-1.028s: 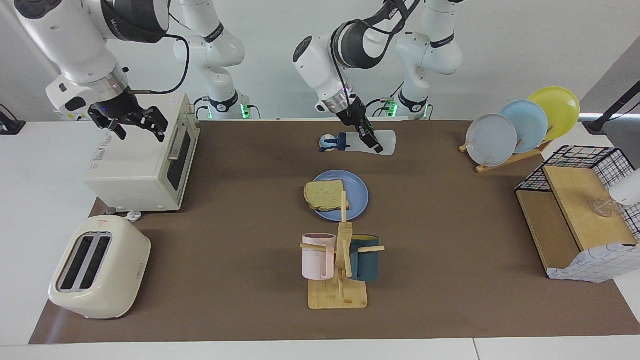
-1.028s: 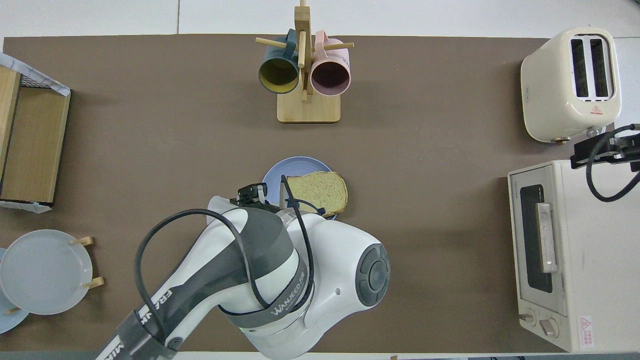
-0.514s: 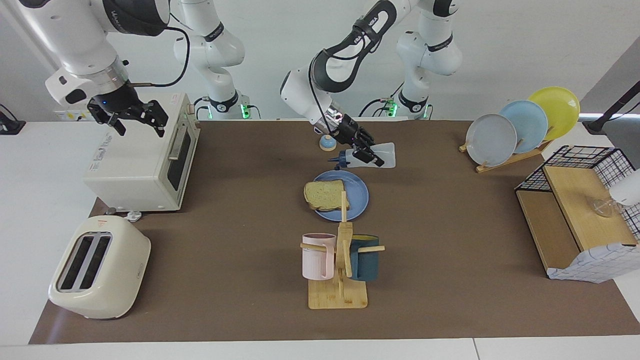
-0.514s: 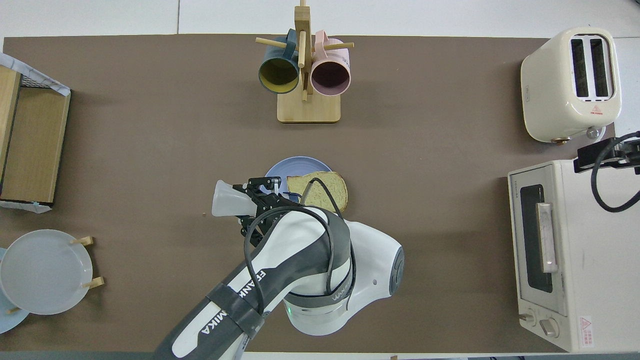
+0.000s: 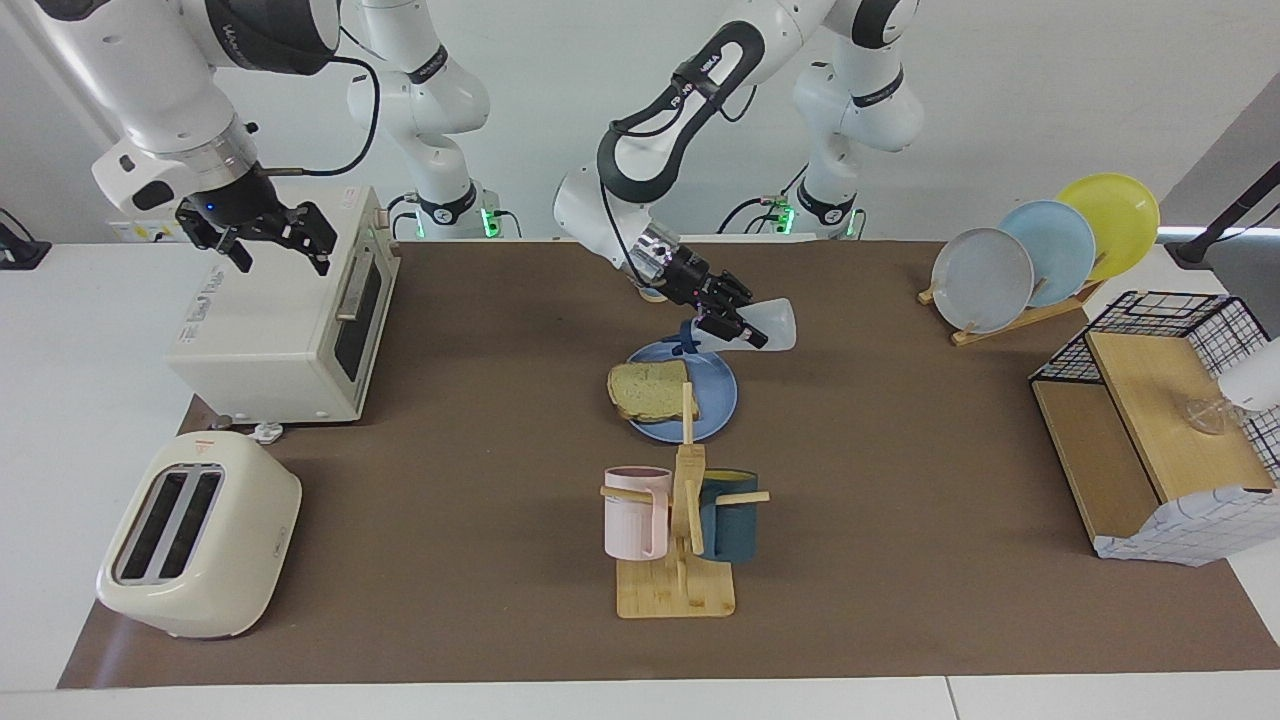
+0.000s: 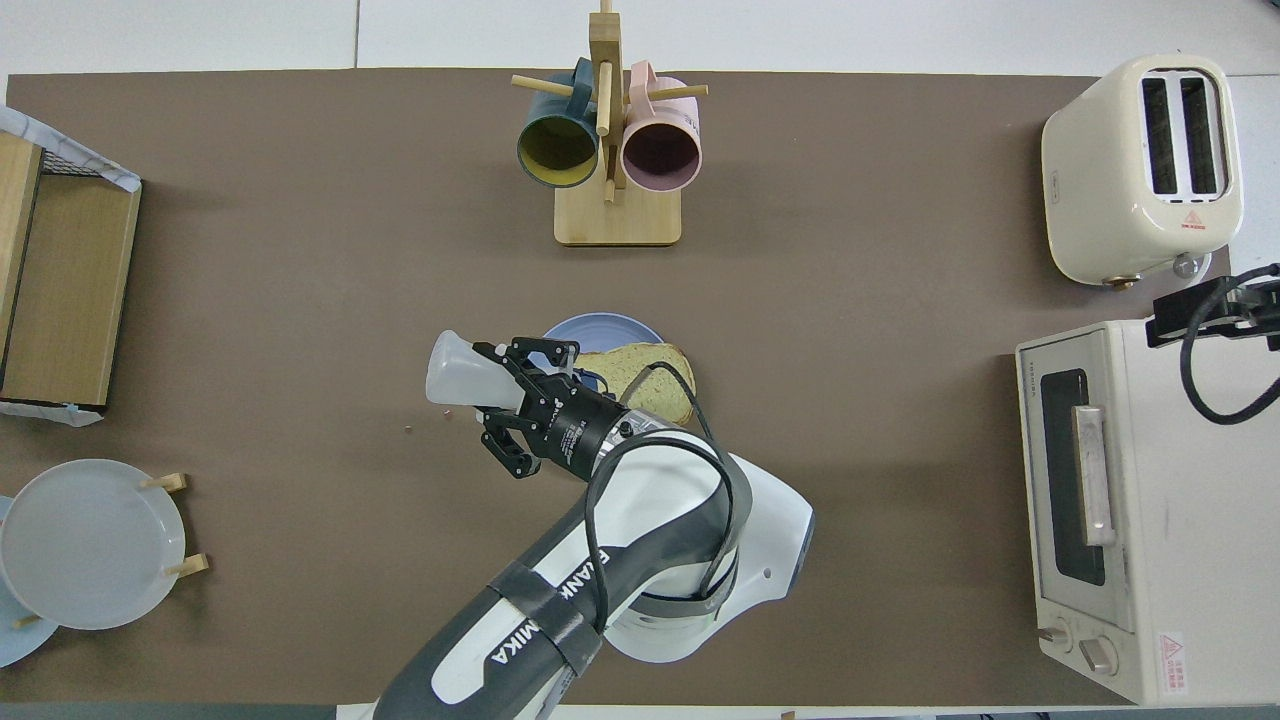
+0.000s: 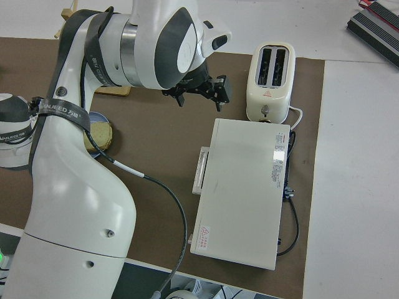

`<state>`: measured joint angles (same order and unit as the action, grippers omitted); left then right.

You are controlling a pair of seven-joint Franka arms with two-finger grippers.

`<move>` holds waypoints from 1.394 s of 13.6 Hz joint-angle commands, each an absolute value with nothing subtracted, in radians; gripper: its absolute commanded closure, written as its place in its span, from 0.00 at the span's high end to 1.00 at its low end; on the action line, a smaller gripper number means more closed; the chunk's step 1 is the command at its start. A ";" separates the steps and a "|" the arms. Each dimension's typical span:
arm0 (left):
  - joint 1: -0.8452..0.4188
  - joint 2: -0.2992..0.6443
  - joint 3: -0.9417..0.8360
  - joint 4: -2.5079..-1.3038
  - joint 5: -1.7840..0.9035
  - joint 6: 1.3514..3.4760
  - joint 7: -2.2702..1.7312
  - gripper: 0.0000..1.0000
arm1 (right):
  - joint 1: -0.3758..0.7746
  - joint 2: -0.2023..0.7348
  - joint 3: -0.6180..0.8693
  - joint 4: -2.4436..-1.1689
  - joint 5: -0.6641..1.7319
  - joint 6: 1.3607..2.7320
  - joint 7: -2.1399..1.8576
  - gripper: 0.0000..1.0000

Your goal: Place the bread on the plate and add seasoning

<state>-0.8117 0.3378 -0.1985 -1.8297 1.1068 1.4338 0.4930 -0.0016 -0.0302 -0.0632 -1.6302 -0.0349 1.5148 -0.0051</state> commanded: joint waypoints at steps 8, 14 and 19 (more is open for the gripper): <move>-0.896 0.389 -0.192 -1.862 1.280 1.288 0.492 0.00 | 0.005 -0.043 -0.064 -1.652 -0.046 1.532 -0.031 1.00; -0.858 0.466 -0.183 -1.810 1.350 1.256 0.492 0.00 | 0.005 -0.043 -0.064 -1.652 -0.044 1.532 -0.031 1.00; -0.747 0.471 -0.181 -1.809 1.433 1.290 0.492 0.00 | 0.005 -0.043 -0.064 -1.652 -0.044 1.532 -0.031 1.00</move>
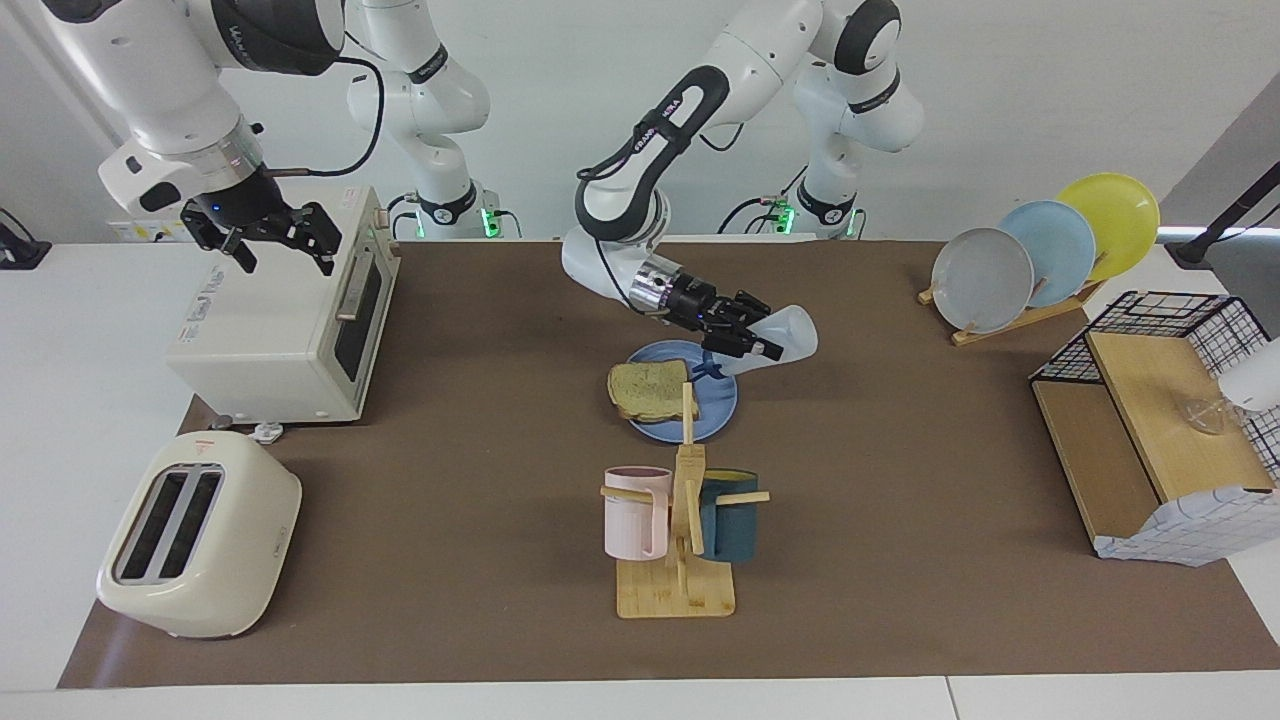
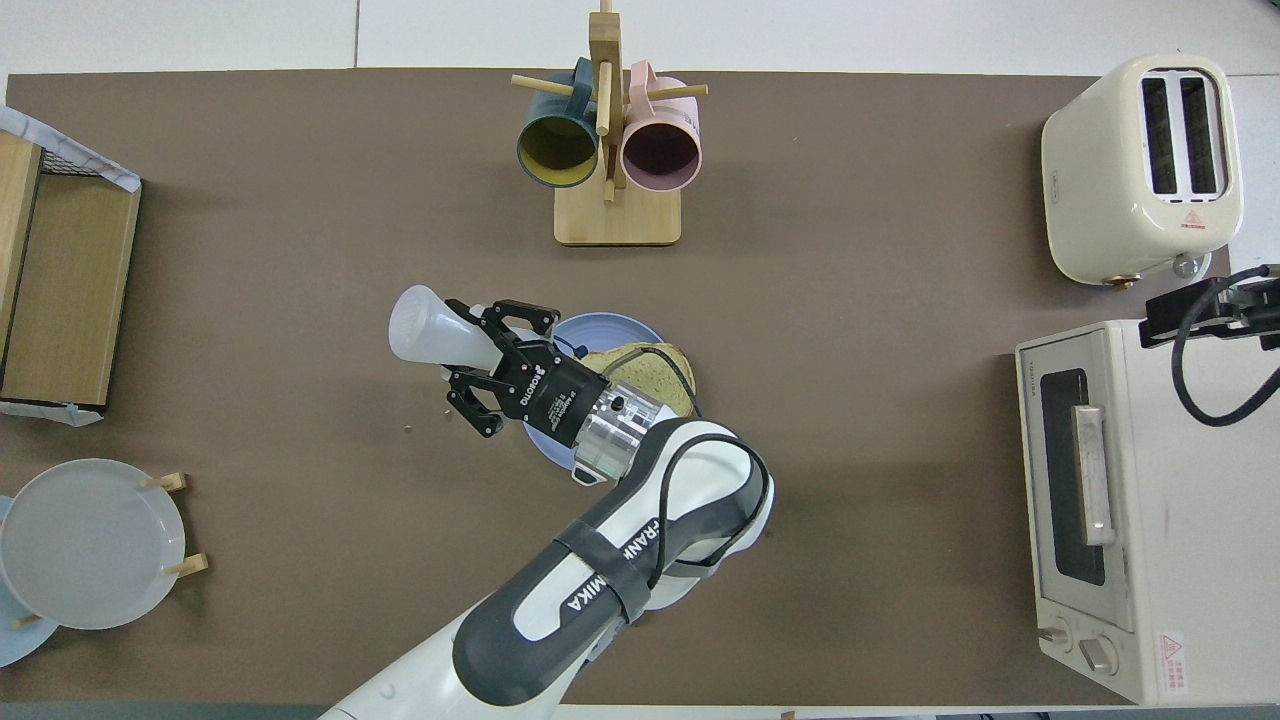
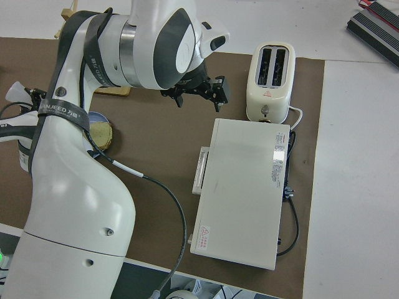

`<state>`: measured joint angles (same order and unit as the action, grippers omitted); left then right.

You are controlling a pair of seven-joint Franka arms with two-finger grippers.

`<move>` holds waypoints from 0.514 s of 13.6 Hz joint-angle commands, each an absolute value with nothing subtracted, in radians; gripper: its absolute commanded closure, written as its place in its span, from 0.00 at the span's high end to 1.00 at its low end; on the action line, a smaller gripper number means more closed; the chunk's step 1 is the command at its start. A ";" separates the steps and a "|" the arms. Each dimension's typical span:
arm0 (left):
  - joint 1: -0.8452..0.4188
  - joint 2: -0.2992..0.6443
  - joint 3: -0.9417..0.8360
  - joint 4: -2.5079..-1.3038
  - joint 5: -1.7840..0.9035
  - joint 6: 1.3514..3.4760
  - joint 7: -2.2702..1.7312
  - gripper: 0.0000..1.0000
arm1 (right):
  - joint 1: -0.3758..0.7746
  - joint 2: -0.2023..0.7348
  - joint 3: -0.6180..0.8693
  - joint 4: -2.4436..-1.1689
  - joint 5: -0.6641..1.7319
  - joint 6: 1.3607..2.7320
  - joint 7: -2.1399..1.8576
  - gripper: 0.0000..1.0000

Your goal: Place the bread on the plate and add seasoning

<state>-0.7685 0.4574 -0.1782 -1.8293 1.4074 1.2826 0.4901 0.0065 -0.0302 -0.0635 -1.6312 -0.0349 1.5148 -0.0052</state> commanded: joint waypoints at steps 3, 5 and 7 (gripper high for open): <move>-0.762 0.472 -0.183 -1.806 1.430 1.284 0.494 0.00 | 0.005 -0.043 -0.066 -1.652 -0.045 1.532 -0.031 1.00; -0.817 0.472 -0.192 -1.793 1.407 1.273 0.495 0.00 | 0.005 -0.043 -0.066 -1.652 -0.044 1.532 -0.031 1.00; -0.909 0.469 -0.192 -1.792 1.361 1.250 0.495 0.00 | 0.005 -0.043 -0.066 -1.652 -0.044 1.532 -0.031 1.00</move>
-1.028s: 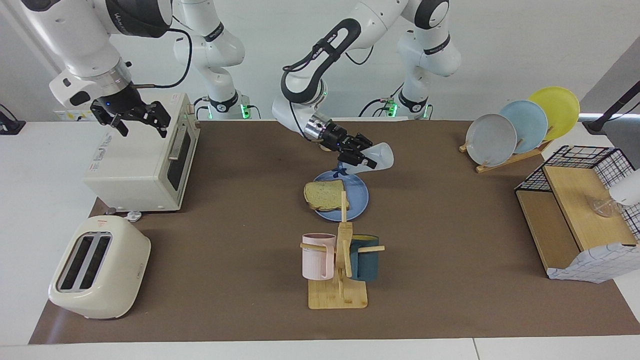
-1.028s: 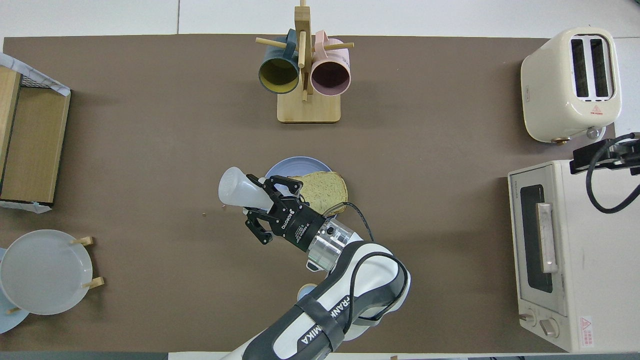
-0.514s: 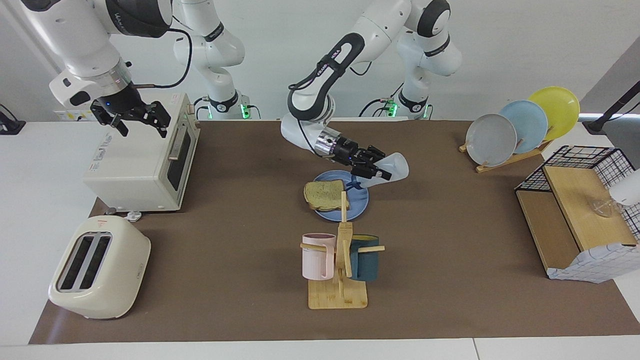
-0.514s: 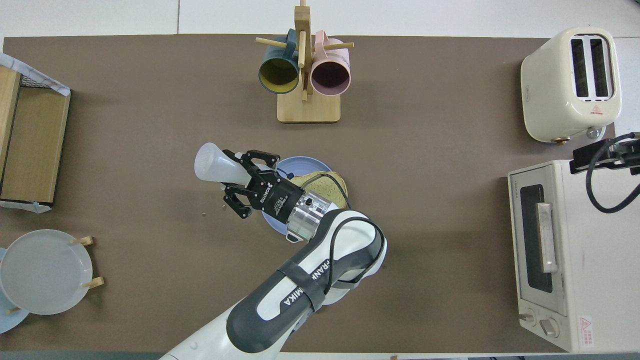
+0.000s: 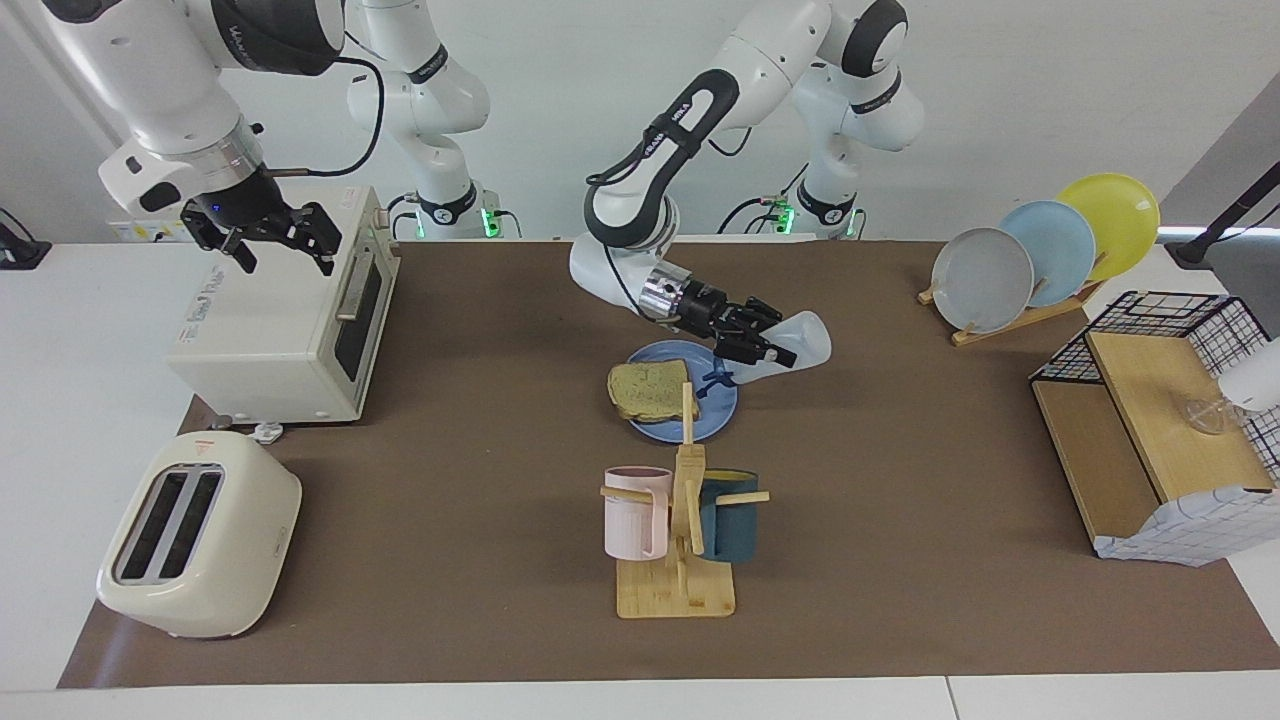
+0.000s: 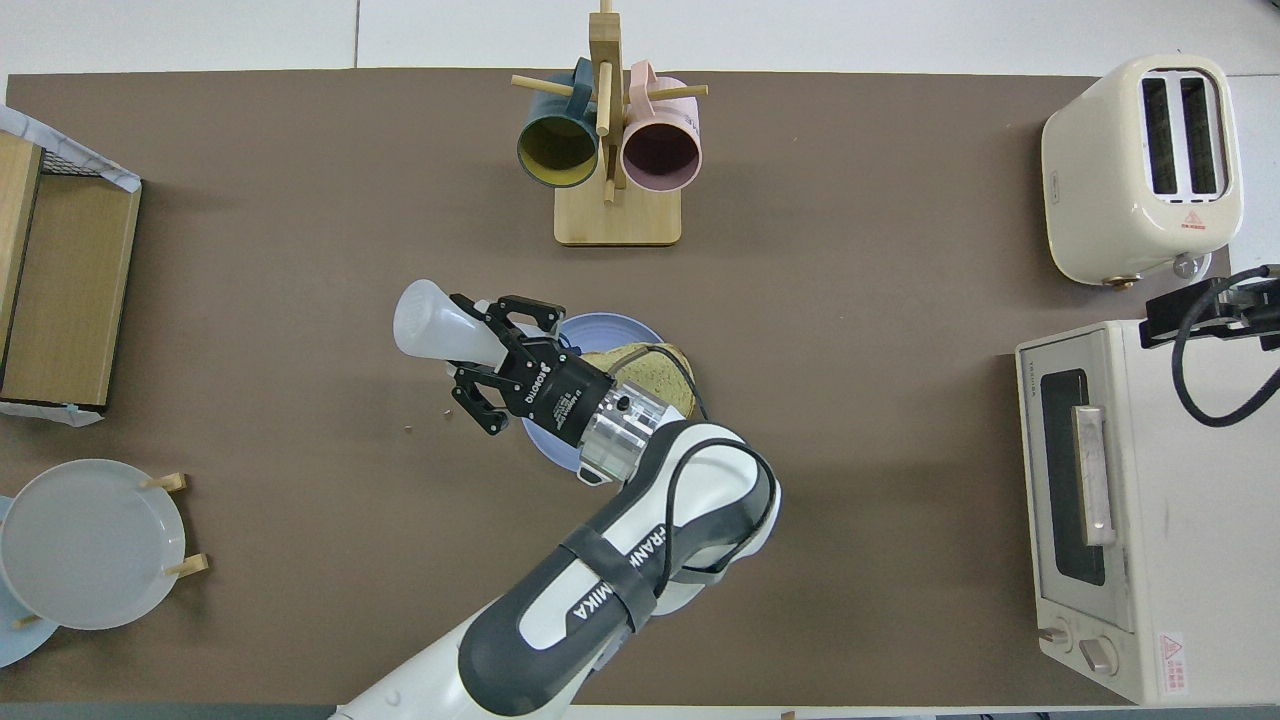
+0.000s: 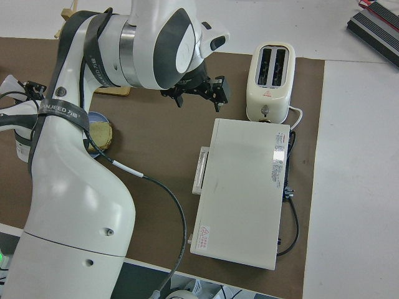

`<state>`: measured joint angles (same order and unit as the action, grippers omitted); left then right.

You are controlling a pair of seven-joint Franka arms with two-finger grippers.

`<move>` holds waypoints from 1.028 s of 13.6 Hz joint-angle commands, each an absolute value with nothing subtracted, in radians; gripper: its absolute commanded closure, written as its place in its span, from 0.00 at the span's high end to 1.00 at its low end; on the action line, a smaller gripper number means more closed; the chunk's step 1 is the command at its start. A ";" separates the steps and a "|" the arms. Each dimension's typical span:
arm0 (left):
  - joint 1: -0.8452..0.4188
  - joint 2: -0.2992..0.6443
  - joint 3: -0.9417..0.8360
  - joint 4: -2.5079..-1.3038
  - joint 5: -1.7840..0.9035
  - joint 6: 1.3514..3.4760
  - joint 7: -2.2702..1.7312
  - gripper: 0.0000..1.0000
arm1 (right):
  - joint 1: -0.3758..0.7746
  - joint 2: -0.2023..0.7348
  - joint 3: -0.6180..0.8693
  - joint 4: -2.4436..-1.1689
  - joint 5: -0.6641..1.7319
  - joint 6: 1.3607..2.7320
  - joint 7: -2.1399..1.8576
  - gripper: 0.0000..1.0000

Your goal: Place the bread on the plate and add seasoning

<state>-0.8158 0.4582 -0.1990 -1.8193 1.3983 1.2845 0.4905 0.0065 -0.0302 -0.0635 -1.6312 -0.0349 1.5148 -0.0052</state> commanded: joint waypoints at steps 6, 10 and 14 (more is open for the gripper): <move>-1.020 0.468 -0.190 -1.744 1.282 1.212 0.495 0.00 | 0.005 -0.043 -0.064 -1.652 -0.046 1.532 -0.031 1.00; -0.875 0.476 -0.183 -1.749 1.319 1.265 0.494 0.00 | 0.005 -0.043 -0.064 -1.652 -0.046 1.532 -0.031 1.00; -0.697 0.497 -0.183 -1.750 1.417 1.330 0.494 0.00 | 0.005 -0.043 -0.064 -1.652 -0.044 1.532 -0.031 1.00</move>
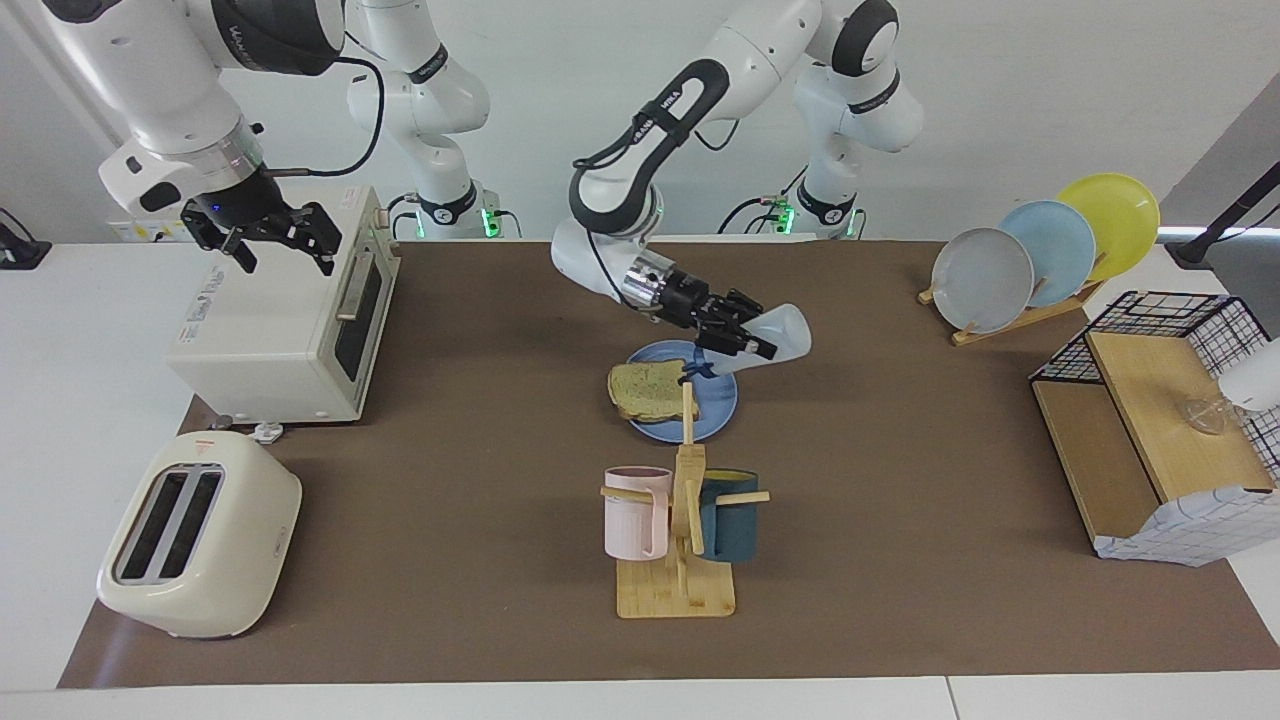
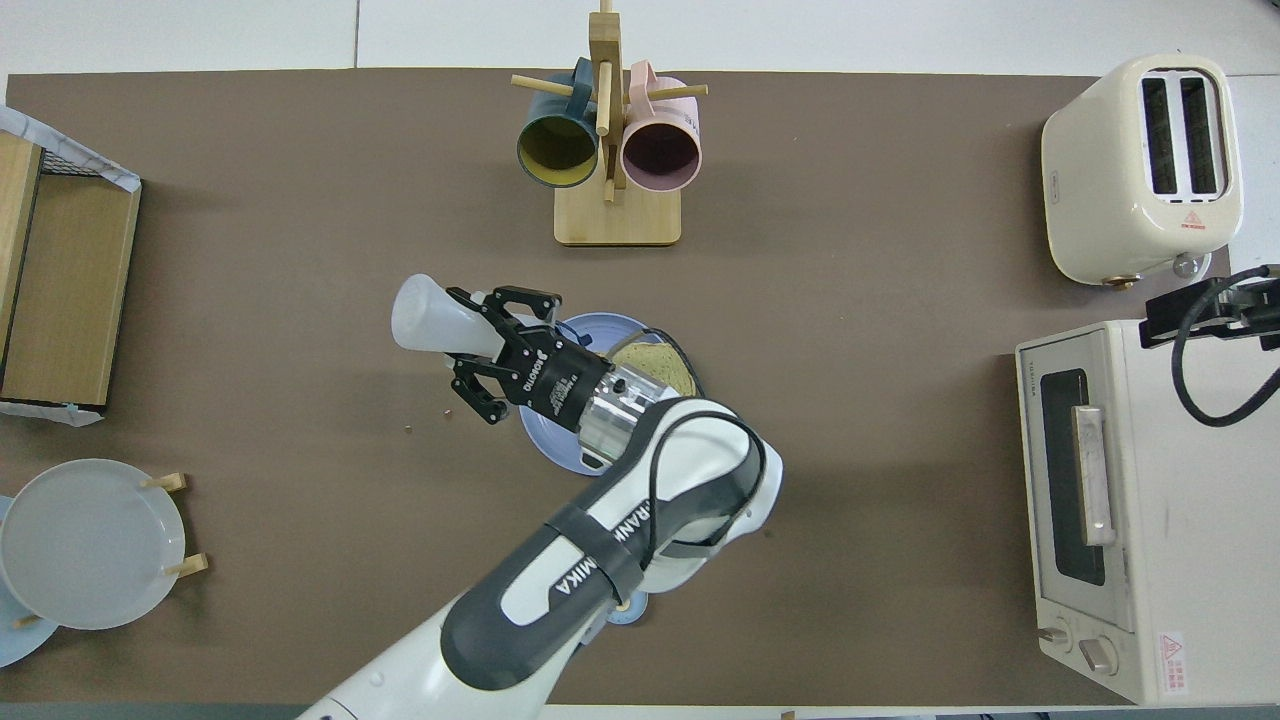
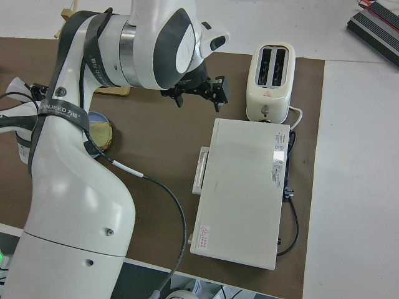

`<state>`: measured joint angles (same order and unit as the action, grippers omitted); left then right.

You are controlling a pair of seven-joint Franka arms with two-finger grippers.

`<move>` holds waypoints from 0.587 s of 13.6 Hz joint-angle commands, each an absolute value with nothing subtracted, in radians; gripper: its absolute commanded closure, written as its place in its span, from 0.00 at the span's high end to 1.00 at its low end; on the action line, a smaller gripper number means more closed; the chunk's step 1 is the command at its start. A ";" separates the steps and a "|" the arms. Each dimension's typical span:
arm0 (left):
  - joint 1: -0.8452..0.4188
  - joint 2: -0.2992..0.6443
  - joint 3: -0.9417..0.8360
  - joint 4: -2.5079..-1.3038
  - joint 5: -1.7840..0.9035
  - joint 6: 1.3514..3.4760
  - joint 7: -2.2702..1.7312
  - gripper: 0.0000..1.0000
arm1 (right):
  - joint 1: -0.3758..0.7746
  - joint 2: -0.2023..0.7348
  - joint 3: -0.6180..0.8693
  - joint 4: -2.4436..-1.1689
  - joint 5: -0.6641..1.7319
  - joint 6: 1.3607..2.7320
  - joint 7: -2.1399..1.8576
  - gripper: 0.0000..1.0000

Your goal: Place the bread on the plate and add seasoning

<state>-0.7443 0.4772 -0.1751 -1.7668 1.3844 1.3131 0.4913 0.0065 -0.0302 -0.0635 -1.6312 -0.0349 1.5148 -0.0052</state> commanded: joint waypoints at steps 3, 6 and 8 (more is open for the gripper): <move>-0.701 0.500 -0.183 -1.750 1.414 1.339 0.494 0.00 | 0.005 -0.043 -0.066 -1.652 -0.046 1.532 -0.031 1.00; -0.793 0.497 -0.189 -1.762 1.388 1.328 0.497 0.00 | 0.005 -0.043 -0.066 -1.652 -0.044 1.532 -0.031 1.00; -0.882 0.488 -0.187 -1.761 1.329 1.319 0.497 0.00 | 0.005 -0.043 -0.066 -1.652 -0.044 1.532 -0.031 1.00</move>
<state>-0.8063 0.4925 -0.1972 -1.7666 1.3709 1.3412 0.4919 0.0065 -0.0302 -0.0635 -1.6312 -0.0349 1.5148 -0.0052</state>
